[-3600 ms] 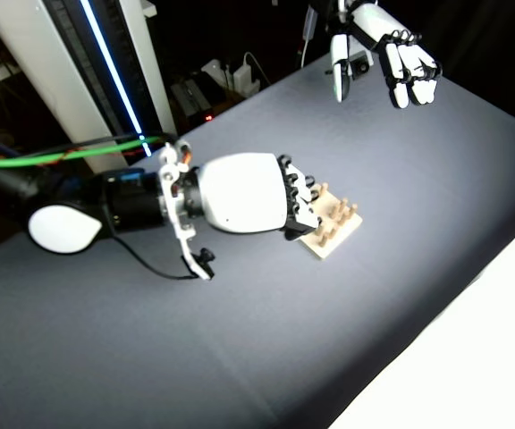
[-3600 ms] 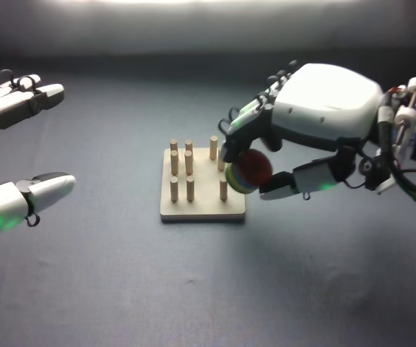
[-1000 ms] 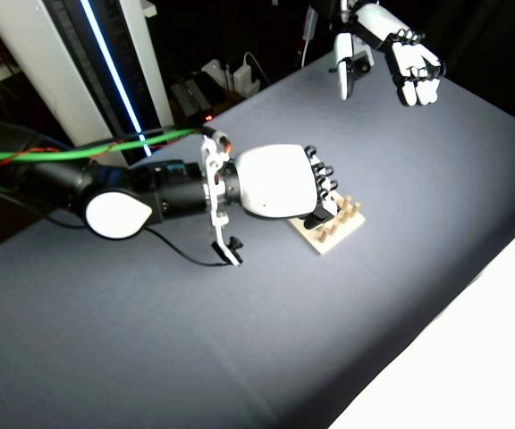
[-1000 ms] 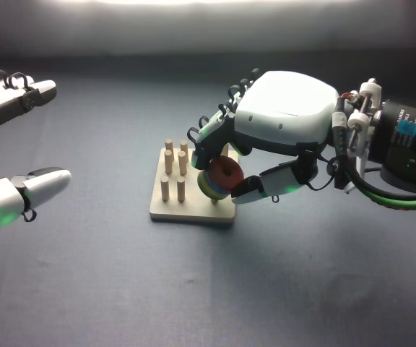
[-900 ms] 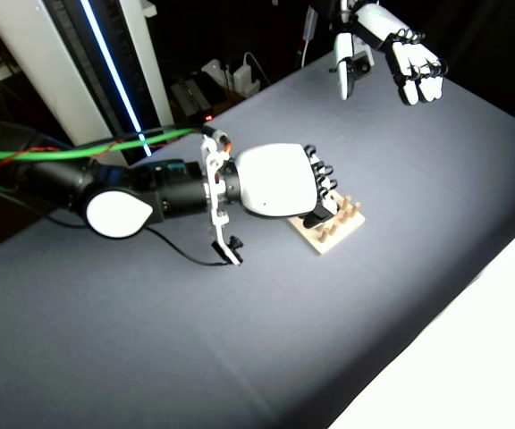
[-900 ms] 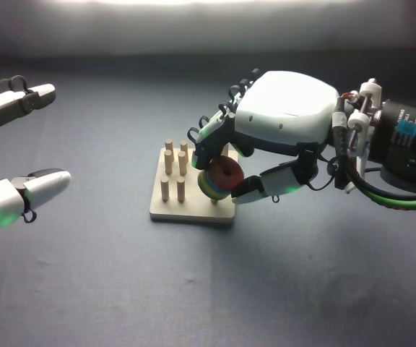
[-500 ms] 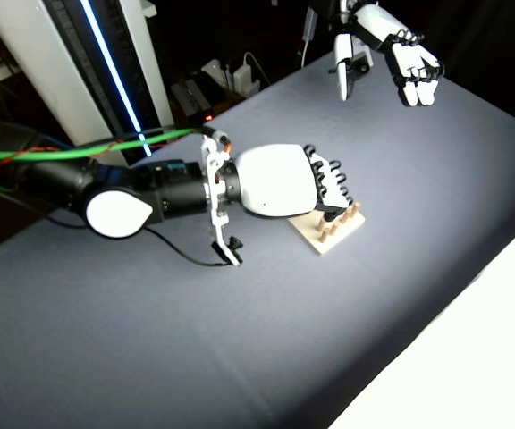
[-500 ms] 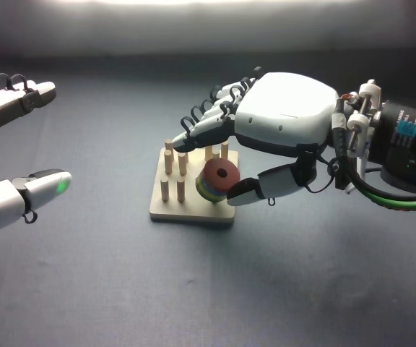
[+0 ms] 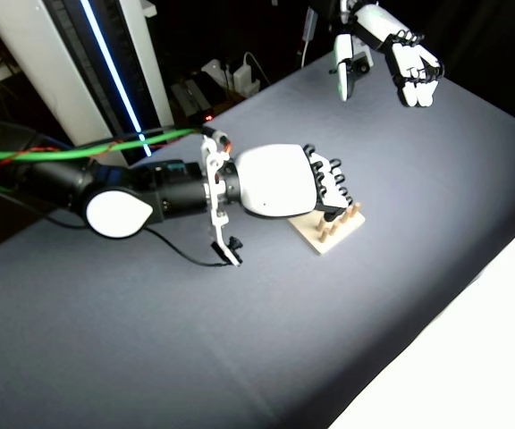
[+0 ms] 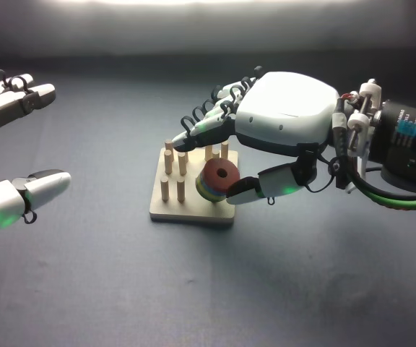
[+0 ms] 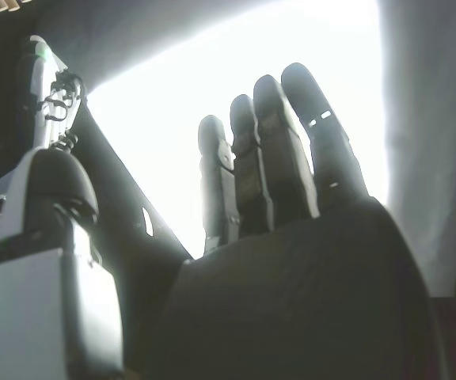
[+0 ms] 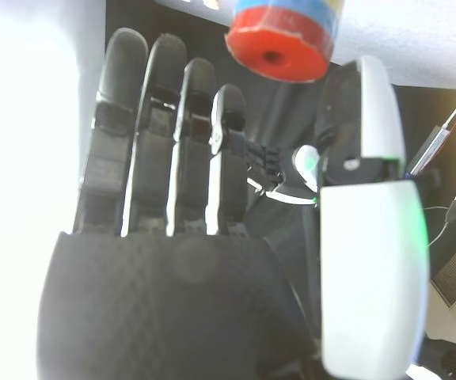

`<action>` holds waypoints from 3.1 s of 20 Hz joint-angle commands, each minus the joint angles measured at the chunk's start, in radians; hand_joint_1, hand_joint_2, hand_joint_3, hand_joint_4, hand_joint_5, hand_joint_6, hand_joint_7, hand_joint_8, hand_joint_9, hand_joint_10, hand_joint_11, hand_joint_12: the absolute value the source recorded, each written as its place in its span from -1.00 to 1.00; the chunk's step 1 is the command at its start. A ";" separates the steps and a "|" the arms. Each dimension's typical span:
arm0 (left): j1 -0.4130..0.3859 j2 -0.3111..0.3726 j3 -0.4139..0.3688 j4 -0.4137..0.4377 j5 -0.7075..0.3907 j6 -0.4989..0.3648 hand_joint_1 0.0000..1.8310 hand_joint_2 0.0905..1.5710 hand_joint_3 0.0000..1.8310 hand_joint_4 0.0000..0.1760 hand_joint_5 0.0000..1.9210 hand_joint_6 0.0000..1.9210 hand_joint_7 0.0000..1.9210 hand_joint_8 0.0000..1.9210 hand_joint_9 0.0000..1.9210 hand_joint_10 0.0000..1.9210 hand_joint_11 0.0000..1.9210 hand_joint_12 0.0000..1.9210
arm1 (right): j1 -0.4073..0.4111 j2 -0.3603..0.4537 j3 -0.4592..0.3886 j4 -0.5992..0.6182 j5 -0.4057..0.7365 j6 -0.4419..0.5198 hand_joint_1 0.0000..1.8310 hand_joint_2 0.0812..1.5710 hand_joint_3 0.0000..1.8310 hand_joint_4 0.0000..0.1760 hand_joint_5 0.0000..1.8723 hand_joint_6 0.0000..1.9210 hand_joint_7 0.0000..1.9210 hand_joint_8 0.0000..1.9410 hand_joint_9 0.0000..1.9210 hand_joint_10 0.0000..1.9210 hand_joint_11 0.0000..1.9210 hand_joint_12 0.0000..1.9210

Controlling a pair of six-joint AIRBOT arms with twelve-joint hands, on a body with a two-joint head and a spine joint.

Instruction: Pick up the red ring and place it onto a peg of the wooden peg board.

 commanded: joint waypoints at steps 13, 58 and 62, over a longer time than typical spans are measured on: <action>-0.005 -0.009 0.008 0.007 -0.126 -0.009 -0.32 0.36 -1.00 -0.46 -0.58 -1.00 -0.80 -1.00 -0.78 -0.99 -1.00 -0.17 | 0.048 -0.021 0.024 0.004 0.086 0.003 0.00 0.19 -1.00 -0.02 -0.78 -1.00 -0.69 -1.00 -0.57 -0.98 -1.00 0.25; 0.013 -0.024 0.001 -0.001 -0.137 -0.027 -0.20 0.36 -1.00 -1.00 -0.46 -1.00 -0.75 -1.00 -0.76 -1.00 -1.00 -0.33 | 0.078 -0.026 0.076 -0.027 -0.046 -0.054 -0.04 0.07 -0.99 1.00 -1.00 -1.00 -0.97 -1.00 -0.94 -0.98 -0.93 -0.97; 0.013 -0.024 0.002 -0.001 -0.134 -0.027 -0.24 0.35 -1.00 -0.82 -0.46 -1.00 -0.74 -1.00 -0.75 -1.00 -1.00 -0.30 | 0.100 -0.032 0.076 -0.023 -0.045 -0.060 -0.11 0.03 -1.00 1.00 -1.00 -1.00 -0.92 -0.99 -0.94 -1.00 -0.99 -0.98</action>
